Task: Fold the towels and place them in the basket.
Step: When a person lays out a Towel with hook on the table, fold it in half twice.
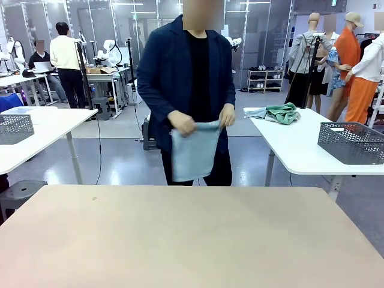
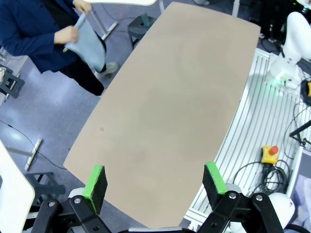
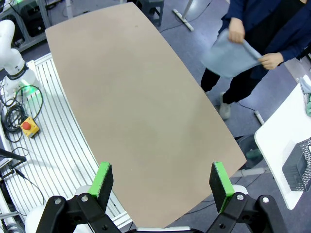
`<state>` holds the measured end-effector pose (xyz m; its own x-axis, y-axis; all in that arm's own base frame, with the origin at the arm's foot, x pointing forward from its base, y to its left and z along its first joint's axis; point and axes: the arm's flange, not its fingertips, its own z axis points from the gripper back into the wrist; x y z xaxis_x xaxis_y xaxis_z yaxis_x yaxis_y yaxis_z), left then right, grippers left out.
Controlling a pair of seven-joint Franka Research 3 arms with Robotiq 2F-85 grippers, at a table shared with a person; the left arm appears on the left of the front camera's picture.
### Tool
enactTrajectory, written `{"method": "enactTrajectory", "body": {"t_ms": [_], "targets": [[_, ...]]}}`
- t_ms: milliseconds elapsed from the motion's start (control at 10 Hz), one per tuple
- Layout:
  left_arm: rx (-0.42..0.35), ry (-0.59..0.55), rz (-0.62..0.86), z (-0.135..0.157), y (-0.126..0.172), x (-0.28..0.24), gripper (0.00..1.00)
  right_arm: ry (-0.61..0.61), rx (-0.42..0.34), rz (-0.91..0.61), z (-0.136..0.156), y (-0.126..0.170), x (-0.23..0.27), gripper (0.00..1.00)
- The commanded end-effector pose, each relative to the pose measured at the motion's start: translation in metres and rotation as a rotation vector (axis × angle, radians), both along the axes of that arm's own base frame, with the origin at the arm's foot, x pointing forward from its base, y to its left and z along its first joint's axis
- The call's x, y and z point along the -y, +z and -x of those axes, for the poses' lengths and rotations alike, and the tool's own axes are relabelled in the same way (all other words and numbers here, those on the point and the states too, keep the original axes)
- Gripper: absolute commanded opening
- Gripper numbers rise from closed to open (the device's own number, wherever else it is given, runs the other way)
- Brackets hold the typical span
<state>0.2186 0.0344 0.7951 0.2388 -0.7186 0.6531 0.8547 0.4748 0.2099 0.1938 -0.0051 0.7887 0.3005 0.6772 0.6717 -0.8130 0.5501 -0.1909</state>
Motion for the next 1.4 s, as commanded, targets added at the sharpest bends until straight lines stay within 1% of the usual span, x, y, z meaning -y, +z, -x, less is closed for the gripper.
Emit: {"method": "enactTrajectory", "body": {"t_ms": [0,1300], "targets": [[0.003,-0.012,0.003,-0.0002,0.0004,0.002,1.0,0.007,0.005,-0.005,0.0004,0.0004,-0.0004,1.0],[0.003,-0.012,0.003,-0.0002,0.0004,0.002,1.0,0.007,0.005,-0.005,0.0004,0.0004,-0.0004,1.0]]}}
